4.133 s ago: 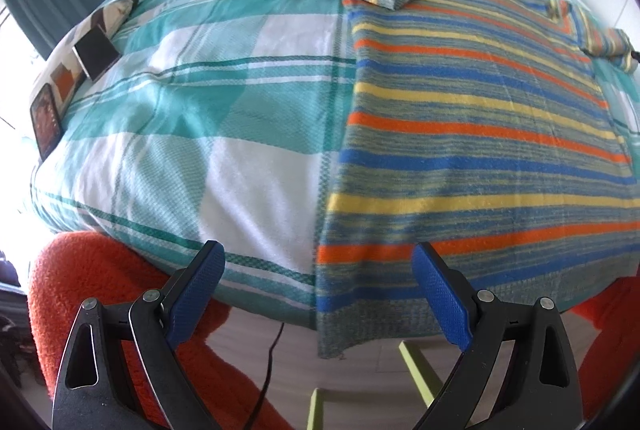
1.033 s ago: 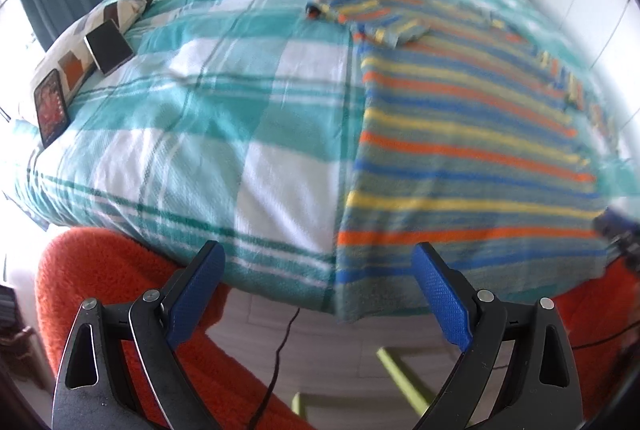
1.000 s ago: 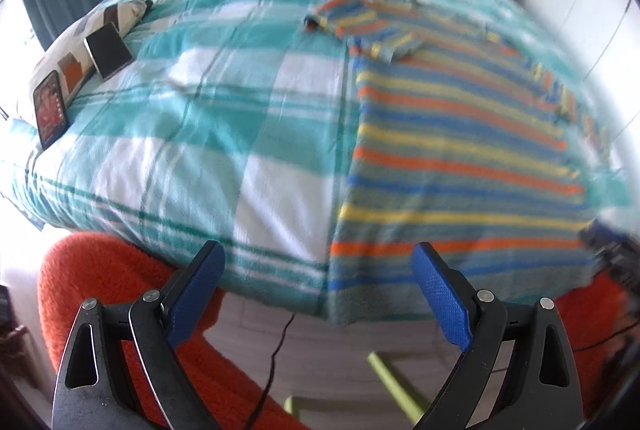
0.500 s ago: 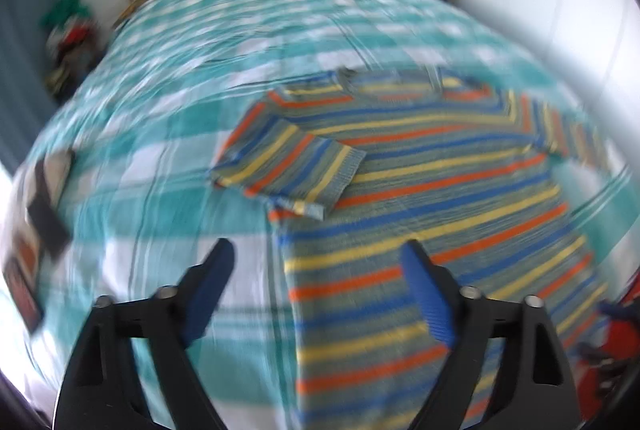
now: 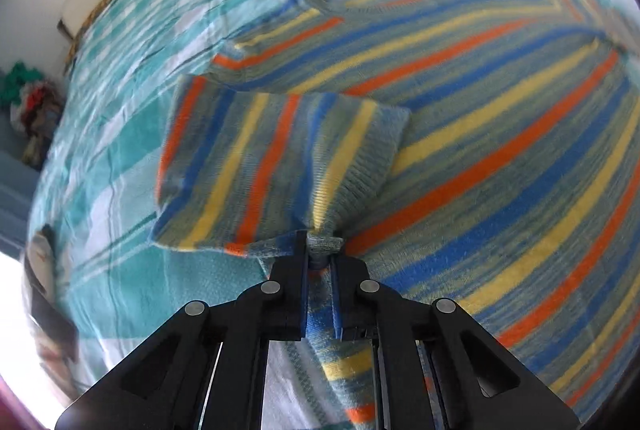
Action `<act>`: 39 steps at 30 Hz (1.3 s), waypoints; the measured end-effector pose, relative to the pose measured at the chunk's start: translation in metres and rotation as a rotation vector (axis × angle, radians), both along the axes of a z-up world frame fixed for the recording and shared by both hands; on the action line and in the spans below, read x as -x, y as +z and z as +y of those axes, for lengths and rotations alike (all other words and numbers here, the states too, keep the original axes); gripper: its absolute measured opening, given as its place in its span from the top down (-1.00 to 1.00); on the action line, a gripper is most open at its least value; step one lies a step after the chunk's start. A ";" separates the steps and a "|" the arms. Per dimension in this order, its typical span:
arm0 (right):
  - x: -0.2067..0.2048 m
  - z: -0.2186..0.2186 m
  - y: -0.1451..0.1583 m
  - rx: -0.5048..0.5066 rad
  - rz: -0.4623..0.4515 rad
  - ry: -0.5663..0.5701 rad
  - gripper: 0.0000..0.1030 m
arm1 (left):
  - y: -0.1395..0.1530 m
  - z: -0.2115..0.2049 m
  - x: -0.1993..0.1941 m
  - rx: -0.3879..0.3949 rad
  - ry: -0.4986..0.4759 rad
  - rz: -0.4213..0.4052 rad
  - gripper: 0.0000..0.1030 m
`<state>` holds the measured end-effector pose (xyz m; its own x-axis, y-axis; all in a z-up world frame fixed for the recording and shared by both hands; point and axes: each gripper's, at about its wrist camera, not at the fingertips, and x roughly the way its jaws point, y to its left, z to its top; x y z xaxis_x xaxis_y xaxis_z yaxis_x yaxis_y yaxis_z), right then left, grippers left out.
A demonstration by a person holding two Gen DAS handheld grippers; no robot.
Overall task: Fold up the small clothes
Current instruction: 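Pull the sleeve out with the left gripper and lay it flat, open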
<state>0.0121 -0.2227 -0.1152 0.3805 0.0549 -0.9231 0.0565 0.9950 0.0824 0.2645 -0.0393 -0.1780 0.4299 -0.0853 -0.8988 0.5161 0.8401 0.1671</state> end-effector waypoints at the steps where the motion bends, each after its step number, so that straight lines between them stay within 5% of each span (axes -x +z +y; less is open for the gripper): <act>1: 0.000 0.000 0.001 -0.003 -0.005 -0.003 -0.22 | 0.011 0.014 -0.009 0.070 0.080 0.000 0.86; 5: 0.004 -0.001 0.006 -0.006 -0.031 0.000 -0.22 | 0.053 0.136 -0.039 0.465 0.571 0.037 0.87; 8: 0.004 0.000 0.006 -0.011 -0.039 0.006 -0.22 | 0.050 0.214 -0.041 0.572 0.823 0.077 0.87; 11: 0.003 0.002 0.004 -0.022 -0.029 0.015 -0.22 | 0.035 0.249 -0.035 0.586 0.927 0.127 0.87; 17: 0.004 0.008 0.003 -0.011 -0.027 0.036 -0.22 | 0.022 0.269 -0.017 0.733 1.012 0.194 0.87; 22: 0.004 0.008 0.002 -0.009 -0.025 0.033 -0.22 | -0.027 0.304 0.005 1.032 1.244 0.396 0.86; 28: 0.005 0.009 -0.001 -0.004 -0.015 0.041 -0.22 | -0.042 0.318 0.021 1.001 1.267 0.383 0.77; 32: 0.004 0.010 -0.003 -0.001 -0.004 0.045 -0.22 | -0.017 0.324 0.019 0.856 1.235 0.269 -0.09; 37: 0.001 0.013 -0.009 0.007 0.017 0.055 -0.22 | 0.009 0.298 -0.015 0.677 0.984 0.178 -0.24; 39: -0.001 0.015 -0.011 0.011 0.028 0.062 -0.22 | 0.013 0.270 -0.037 0.545 0.831 0.173 -0.84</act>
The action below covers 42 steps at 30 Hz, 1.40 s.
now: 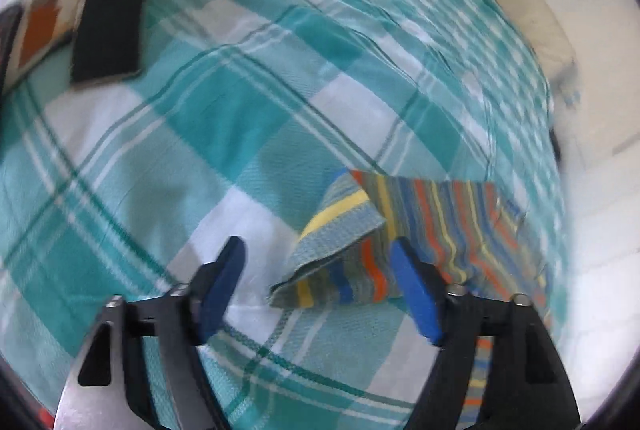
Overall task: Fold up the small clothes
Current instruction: 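Pull the sleeve out with the left gripper and lay it flat, open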
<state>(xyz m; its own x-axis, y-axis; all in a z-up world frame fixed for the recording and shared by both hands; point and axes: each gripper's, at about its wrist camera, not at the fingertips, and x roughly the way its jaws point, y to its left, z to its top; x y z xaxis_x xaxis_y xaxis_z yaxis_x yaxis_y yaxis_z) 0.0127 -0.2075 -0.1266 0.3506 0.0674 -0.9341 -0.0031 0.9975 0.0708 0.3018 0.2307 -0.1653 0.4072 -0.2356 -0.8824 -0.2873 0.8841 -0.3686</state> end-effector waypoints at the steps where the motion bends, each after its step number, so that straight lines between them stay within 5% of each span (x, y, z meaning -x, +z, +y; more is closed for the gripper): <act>1: -0.001 0.001 -0.001 0.003 0.006 0.004 -0.22 | -0.003 -0.015 -0.006 -0.088 -0.076 0.009 -0.87; 2: -0.001 0.003 -0.002 0.007 0.009 0.006 -0.22 | -0.007 -0.030 -0.013 -0.186 -0.133 0.021 -0.83; 4: -0.001 0.004 -0.002 0.014 0.013 0.010 -0.22 | -0.020 -0.041 -0.022 -0.302 -0.182 0.056 -0.25; 5: -0.001 0.005 -0.002 0.017 0.010 0.011 -0.22 | -0.028 -0.037 -0.026 -0.266 -0.171 0.086 0.77; 9: 0.001 0.007 -0.001 0.030 0.004 0.014 -0.22 | -0.033 0.014 -0.014 -0.119 0.056 0.061 0.97; 16: 0.000 0.004 -0.005 0.028 0.019 0.015 -0.22 | -0.055 0.038 -0.007 -0.013 0.182 0.099 0.96; 22: 0.002 -0.005 -0.004 0.016 0.016 -0.020 -0.22 | -0.066 0.062 0.000 0.190 0.259 0.092 0.86; 28: 0.000 -0.007 -0.005 0.006 0.019 -0.034 -0.22 | -0.050 0.074 0.012 0.059 0.285 0.099 0.58; 33: 0.002 0.001 -0.001 0.018 0.000 -0.012 -0.22 | -0.030 0.072 0.029 -0.047 0.238 0.072 -0.24; 36: 0.002 0.003 0.001 0.024 -0.008 -0.008 -0.22 | -0.012 0.055 0.051 -0.090 0.170 0.033 -0.55; 42: 0.003 -0.008 0.011 0.015 -0.042 -0.057 -0.22 | 0.019 -0.019 0.095 -0.030 -0.027 -0.031 -0.61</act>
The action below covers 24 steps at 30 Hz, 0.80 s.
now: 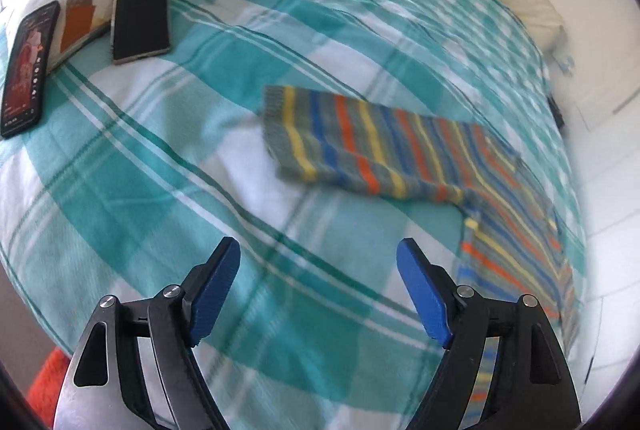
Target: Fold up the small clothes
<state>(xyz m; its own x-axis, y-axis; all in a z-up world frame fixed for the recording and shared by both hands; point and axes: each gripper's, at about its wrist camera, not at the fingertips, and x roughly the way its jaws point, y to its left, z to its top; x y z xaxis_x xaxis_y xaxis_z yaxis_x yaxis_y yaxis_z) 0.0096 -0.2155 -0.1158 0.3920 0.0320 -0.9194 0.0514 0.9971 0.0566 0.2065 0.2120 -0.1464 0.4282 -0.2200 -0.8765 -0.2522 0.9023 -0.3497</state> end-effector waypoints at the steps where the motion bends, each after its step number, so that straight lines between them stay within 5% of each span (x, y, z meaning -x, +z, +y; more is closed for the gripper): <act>1: 0.000 -0.005 0.004 -0.006 -0.010 -0.018 -0.22 | 0.005 -0.016 0.009 -0.001 -0.040 -0.010 -0.62; 6: -0.011 -0.035 0.020 0.013 -0.035 -0.089 -0.22 | 0.023 -0.095 0.054 -0.026 -0.262 -0.061 -0.69; 10: -0.021 -0.052 0.031 0.059 -0.023 -0.080 -0.22 | 0.012 -0.142 0.083 -0.101 -0.399 -0.060 -0.76; 15: -0.016 -0.063 0.017 0.080 0.060 -0.065 -0.28 | -0.031 -0.163 0.111 -0.162 -0.454 0.053 -0.76; 18: -0.004 -0.065 0.008 0.080 0.107 -0.080 -0.28 | -0.030 -0.166 0.125 -0.251 -0.485 0.038 -0.76; 24: 0.009 -0.076 0.006 0.097 0.129 -0.143 -0.28 | -0.030 -0.152 0.137 -0.304 -0.490 0.063 -0.76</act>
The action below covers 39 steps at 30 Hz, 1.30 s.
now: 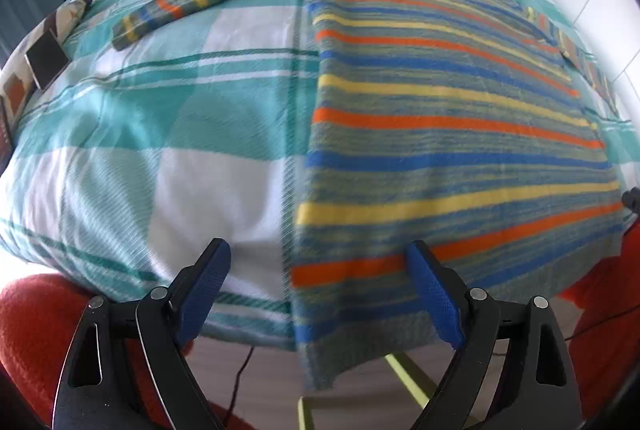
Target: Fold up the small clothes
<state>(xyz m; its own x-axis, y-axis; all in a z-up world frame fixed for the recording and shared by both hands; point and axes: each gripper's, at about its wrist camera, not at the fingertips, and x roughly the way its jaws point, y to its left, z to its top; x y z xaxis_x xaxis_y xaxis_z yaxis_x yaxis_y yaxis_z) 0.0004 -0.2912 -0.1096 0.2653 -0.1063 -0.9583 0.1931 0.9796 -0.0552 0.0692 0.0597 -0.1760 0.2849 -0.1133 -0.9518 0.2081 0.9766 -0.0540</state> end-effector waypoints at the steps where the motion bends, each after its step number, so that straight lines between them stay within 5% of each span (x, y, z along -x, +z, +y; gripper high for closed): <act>1: 0.001 -0.002 0.002 0.007 -0.008 -0.011 -0.28 | -0.001 0.003 0.001 -0.001 0.008 0.001 -0.76; 5: 0.002 -0.004 0.015 0.043 -0.057 -0.035 -0.28 | 0.012 0.019 0.001 0.037 0.082 -0.040 -0.76; 12: 0.012 -0.004 0.056 0.132 -0.316 -0.079 -0.29 | 0.028 0.040 -0.021 0.063 0.177 -0.127 -0.77; 17: 0.018 0.009 0.061 0.117 -0.407 -0.060 -0.33 | 0.022 0.048 -0.025 0.065 0.211 -0.144 -0.77; 39: 0.016 0.018 0.037 0.079 -0.378 -0.047 -0.34 | 0.010 0.046 -0.020 0.036 0.203 -0.149 -0.78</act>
